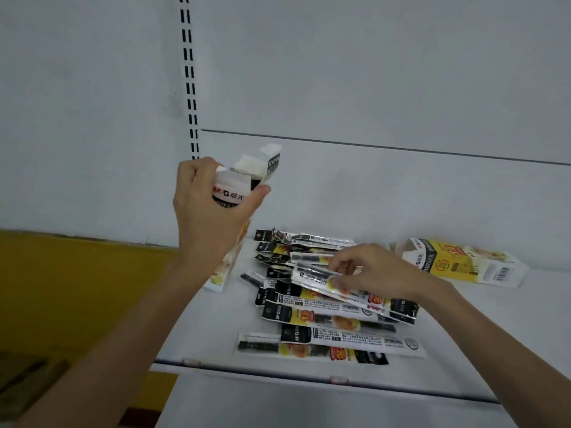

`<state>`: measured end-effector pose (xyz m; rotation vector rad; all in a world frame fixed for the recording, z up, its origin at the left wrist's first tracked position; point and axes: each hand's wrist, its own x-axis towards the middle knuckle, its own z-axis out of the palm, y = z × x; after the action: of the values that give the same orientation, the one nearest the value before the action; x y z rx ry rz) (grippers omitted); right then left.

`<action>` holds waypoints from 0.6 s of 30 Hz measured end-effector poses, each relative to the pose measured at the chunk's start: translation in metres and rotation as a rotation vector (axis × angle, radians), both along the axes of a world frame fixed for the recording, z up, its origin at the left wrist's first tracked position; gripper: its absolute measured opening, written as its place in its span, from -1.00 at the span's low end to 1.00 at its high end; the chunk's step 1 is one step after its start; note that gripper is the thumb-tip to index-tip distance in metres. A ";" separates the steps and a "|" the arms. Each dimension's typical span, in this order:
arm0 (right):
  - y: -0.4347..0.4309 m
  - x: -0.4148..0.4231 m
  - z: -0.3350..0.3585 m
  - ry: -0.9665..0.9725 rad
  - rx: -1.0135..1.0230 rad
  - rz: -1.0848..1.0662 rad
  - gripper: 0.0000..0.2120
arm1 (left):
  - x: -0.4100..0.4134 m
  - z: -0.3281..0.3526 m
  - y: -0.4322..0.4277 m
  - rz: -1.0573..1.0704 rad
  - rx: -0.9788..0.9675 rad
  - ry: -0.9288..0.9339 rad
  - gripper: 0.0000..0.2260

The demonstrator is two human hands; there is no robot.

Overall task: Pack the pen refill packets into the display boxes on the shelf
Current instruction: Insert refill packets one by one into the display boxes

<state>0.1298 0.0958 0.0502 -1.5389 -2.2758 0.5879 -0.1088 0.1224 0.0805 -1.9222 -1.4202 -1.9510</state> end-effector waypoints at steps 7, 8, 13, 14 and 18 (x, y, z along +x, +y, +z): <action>0.016 0.005 0.003 0.081 0.129 -0.063 -0.75 | 0.004 0.008 -0.002 -0.009 -0.208 -0.097 -0.54; 0.017 0.006 0.004 0.103 0.139 -0.063 -0.76 | 0.004 0.007 -0.003 -0.001 -0.223 -0.050 -0.55; 0.019 0.007 0.014 0.512 -0.139 -0.174 -0.71 | -0.001 0.009 -0.006 0.017 -0.217 0.085 -0.68; 0.018 0.008 0.017 0.658 -0.270 -0.176 -0.65 | -0.002 0.009 -0.008 0.010 -0.192 0.085 -0.68; 0.015 0.014 0.023 0.829 -0.421 -0.044 -0.59 | 0.000 0.000 -0.016 0.058 -0.101 0.141 -0.68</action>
<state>0.1436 0.1104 0.0730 -1.1616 -1.5315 1.4399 -0.1085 0.1063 0.0802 -1.9911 -1.5441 -1.7136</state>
